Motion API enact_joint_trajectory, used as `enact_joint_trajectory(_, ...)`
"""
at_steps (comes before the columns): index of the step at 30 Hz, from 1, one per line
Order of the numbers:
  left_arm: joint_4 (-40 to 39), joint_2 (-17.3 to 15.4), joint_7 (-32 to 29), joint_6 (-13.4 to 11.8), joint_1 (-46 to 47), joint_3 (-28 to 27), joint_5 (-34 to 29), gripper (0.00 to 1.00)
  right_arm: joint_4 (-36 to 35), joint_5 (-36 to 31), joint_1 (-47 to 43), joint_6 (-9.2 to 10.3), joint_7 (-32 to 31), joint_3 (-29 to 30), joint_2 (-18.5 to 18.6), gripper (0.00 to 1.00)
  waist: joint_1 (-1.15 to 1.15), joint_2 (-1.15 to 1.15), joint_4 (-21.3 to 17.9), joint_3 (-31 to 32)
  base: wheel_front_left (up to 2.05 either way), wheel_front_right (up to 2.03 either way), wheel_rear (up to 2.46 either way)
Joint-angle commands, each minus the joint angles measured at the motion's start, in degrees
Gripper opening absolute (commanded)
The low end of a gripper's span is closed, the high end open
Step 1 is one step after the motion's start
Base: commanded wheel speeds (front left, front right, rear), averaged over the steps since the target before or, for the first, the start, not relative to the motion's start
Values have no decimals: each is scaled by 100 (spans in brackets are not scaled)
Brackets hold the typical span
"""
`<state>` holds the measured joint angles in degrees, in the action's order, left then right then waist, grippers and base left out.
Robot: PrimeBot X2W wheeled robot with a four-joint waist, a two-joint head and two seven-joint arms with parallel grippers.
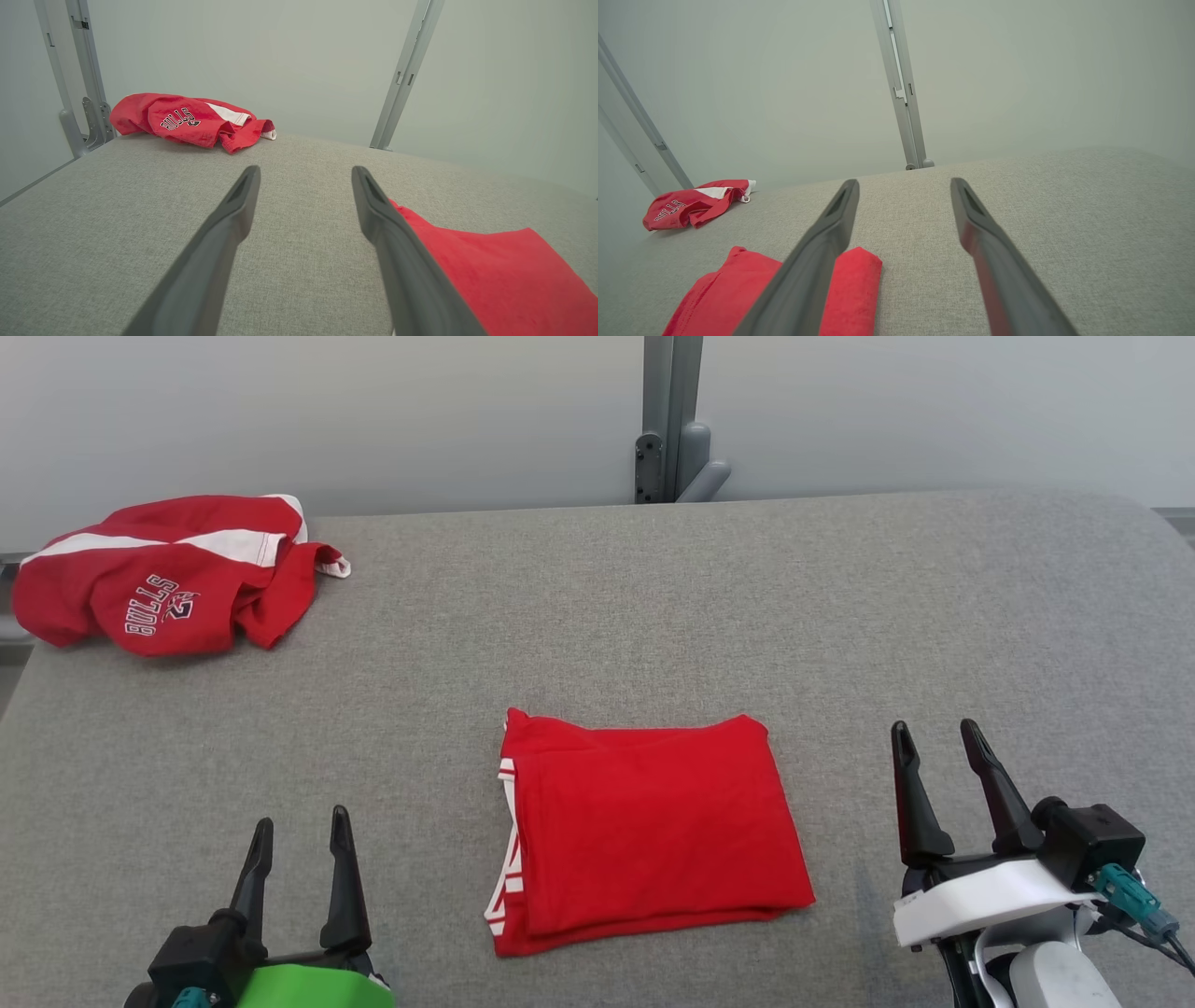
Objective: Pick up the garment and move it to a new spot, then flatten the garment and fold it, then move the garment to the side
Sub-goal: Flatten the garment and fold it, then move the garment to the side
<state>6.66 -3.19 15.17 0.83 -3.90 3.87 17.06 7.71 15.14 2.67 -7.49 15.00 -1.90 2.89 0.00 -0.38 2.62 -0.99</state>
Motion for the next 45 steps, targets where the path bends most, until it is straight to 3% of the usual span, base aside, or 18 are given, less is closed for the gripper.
enact_joint_trajectory(1, 20, 7, -2, 25, 41, -29, -67, 100, 2, 54, -9, 0, 21, -11, 1, 100, 0, 38, 5, 3, 0, 0, 0)
enact_joint_trajectory(11, 37, 19, -2, 58, 75, -50, -89, 100, 165, -51, 106, 0, -36, -40, 2, 100, 0, 38, 41, -26, 0, 0, 0)
enact_joint_trajectory(20, 64, 27, -2, 62, 193, -9, -88, 100, 948, 44, 589, 0, -1103, -322, 92, 100, 0, 38, 229, -176, 0, 0, 0)
enact_joint_trajectory(30, 21, 28, -2, -16, 280, 96, 8, 100, 1913, 1244, 1202, 0, -2190, -791, 592, 100, 0, 38, 557, -434, 0, 0, 0)
enact_joint_trajectory(42, 32, 26, -2, -59, 396, 169, 72, 100, 2417, 2727, 1770, 0, -3085, -1628, 1026, 100, 0, 38, 822, -680, 0, 0, 0)
enact_joint_trajectory(43, 38, 26, -2, -57, 408, 168, 76, 100, 2435, 2805, 1805, 0, -3093, -1693, 1064, 87, 0, 38, 830, -691, 0, 0, 0)
enact_joint_trajectory(44, 42, 27, -2, -53, 419, 168, 79, 100, 2450, 2867, 1847, 0, -3077, -1759, 1104, 51, 0, 38, 836, -702, 0, 0, 0)
enact_joint_trajectory(45, 42, 27, -2, -53, 419, 168, 79, 100, 2450, 2867, 1847, 0, -3077, -1759, 1104, 51, 0, 38, 836, -702, 0, 0, 0)
